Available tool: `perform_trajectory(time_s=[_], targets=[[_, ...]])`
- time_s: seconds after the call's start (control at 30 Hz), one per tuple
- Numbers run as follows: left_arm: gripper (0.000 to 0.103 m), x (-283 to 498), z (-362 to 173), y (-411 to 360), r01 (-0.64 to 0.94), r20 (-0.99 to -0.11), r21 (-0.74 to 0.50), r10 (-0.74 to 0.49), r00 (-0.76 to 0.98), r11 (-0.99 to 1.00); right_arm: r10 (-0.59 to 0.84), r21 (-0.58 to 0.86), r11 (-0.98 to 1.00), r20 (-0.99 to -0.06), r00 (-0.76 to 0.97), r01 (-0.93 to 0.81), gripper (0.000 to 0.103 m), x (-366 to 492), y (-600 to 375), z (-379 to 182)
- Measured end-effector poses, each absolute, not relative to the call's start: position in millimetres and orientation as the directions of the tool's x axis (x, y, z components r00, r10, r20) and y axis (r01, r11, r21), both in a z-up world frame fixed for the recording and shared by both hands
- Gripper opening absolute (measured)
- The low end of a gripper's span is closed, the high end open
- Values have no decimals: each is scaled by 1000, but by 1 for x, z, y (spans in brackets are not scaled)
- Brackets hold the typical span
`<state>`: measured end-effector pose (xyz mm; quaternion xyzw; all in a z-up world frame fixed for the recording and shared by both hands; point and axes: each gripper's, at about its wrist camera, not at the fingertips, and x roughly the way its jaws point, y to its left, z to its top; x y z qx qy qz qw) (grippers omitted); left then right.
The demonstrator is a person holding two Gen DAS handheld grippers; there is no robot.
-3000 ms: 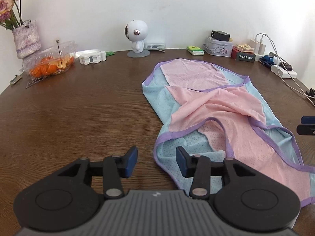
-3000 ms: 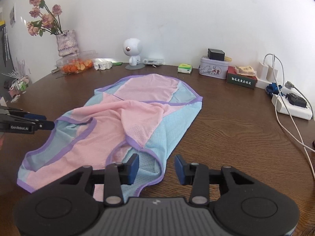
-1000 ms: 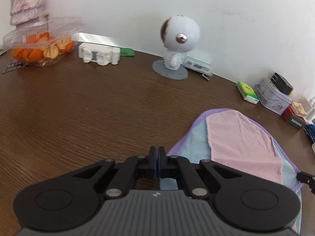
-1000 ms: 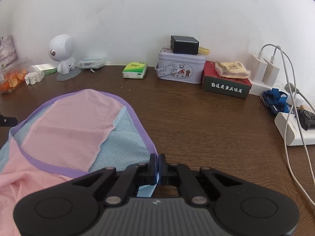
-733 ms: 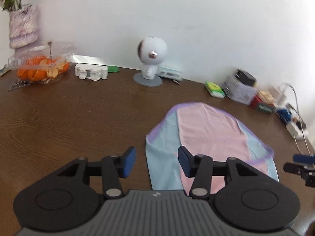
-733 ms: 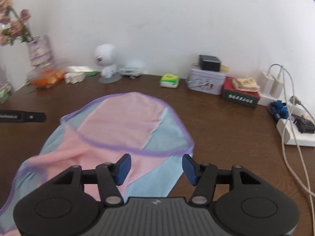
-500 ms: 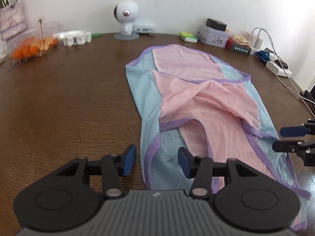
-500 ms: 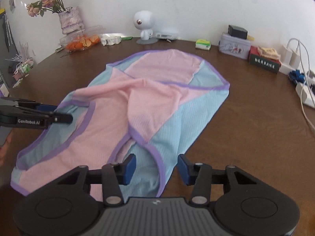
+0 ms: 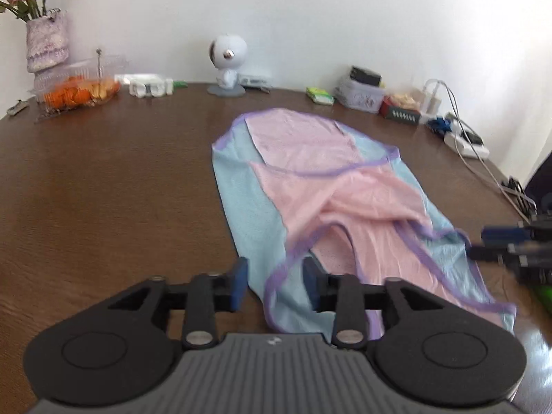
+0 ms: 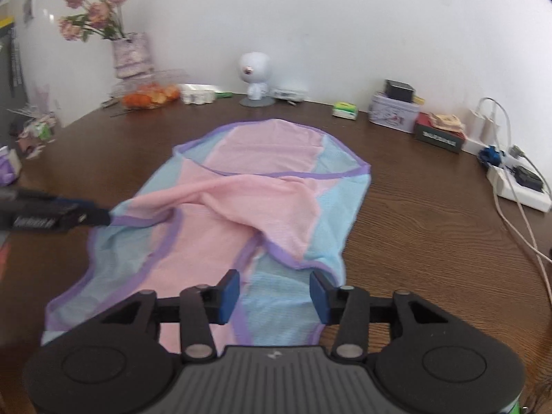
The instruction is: Fold clothes
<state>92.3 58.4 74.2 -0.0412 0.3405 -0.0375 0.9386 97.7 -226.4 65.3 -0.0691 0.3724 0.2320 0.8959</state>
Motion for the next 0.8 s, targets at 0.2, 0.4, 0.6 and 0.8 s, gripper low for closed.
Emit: perform_trajectory(time_s=[0.2,0.4,0.6,0.8], targets=[[48,199,77,71,-18,-654,-8,9,756,1000,362,48,865,-748,556,-499,21,88,-197,37],[44,257,50,75,-71,-693,42,80,716,997,372,122,908,-675,637,-401,22,100,-225,53],[1,259,42,75,-71,-691,55,89,717,996,285,158,957,-677,679,-244,26,196,-255,61],[1,260,33,75,-72,-690,67,99,717,995,210,112,975,-761,614,-194,28,314,-241,38]])
